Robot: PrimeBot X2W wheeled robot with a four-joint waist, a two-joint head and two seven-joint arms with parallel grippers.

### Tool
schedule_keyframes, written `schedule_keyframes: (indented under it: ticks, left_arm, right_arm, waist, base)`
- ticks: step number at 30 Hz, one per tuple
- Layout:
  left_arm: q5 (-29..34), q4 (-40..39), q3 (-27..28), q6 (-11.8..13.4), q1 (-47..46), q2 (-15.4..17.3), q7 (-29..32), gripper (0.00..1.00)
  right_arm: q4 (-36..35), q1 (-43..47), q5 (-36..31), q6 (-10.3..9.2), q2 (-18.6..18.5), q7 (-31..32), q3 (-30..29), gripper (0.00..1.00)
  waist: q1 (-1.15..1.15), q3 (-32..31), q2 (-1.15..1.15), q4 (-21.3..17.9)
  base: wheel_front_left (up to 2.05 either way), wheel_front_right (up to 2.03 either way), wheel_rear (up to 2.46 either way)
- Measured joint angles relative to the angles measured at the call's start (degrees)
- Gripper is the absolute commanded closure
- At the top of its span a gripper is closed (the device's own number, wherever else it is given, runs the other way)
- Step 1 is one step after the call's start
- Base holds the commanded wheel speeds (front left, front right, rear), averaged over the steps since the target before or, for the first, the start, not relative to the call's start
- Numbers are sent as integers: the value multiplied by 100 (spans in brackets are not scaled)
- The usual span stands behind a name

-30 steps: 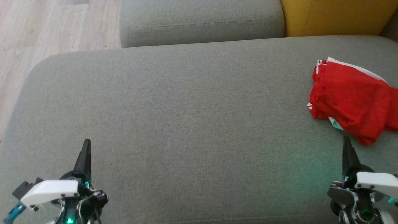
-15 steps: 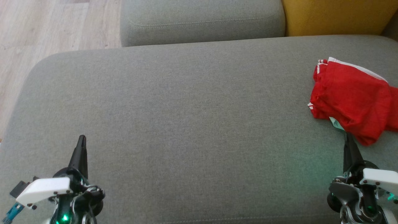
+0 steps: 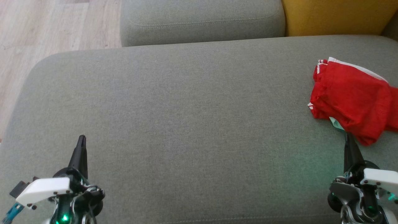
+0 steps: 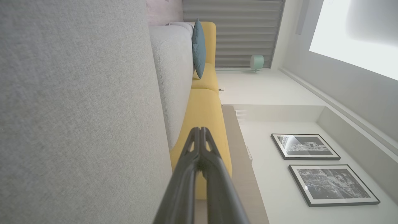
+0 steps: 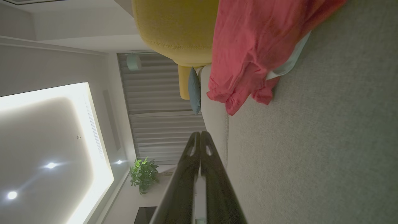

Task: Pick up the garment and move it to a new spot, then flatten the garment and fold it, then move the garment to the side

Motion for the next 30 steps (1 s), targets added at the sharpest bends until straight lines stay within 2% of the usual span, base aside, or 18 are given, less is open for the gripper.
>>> schedule_keyframes:
  ticks: [30]
  left_arm:
    - [1, 2, 16, 0, 0, -5, 43, 100]
  right_arm:
    - [0, 0, 0, 0, 2, 23, -49, 100]
  waist:
    - [0, 0, 0, 0]
  base:
    - [0, 0, 0]
